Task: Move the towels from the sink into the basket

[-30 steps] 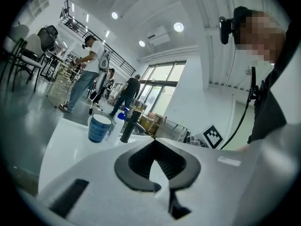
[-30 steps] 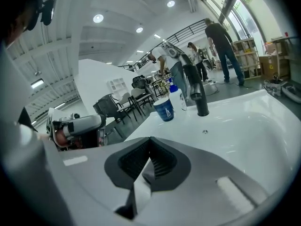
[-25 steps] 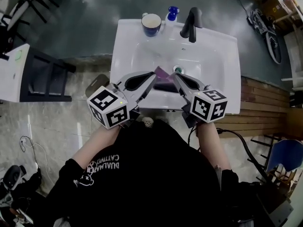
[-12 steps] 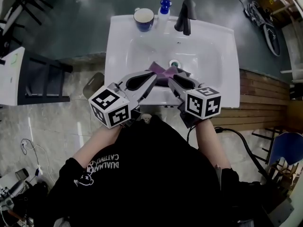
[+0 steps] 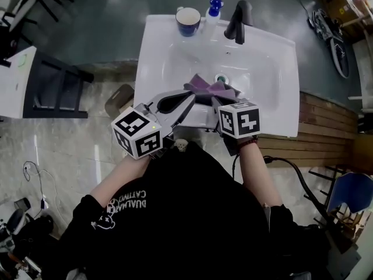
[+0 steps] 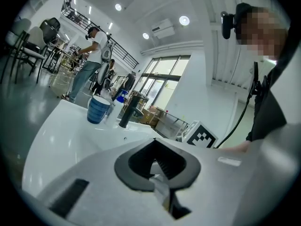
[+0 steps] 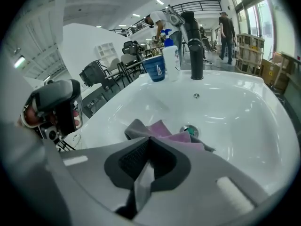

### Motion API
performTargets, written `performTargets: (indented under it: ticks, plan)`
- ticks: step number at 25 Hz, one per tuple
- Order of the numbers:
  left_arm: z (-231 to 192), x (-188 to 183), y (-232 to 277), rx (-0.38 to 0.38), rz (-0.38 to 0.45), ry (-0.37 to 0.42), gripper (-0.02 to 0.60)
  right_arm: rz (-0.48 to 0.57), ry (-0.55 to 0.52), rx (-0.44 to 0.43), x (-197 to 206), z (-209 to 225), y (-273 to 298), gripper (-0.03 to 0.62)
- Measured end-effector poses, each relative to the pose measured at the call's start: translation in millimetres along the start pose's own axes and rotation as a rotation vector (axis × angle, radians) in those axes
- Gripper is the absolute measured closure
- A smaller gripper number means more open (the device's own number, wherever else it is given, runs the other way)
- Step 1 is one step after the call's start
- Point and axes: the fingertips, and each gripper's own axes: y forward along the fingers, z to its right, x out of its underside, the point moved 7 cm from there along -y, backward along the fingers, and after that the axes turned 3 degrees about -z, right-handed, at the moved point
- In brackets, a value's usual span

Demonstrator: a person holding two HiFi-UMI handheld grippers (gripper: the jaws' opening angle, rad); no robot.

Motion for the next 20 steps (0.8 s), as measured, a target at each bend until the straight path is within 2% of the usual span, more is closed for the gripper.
performTargets:
  ticks: [6,16,20]
  plan:
    - [1,-5,-16,-0.032,0.033,0.003,0.581,0.018,0.008,-0.033,-7,-8,-5,0.586]
    - [1,-14,-32,-0.056,0.065,0.020,0.581,-0.005,0.006,0.000,-18,-4,-5,0.586]
    - [-3,-19,-37,-0.066,0.078,0.020,0.580,-0.009,0.013,-0.015,-21,-5,-2,0.546]
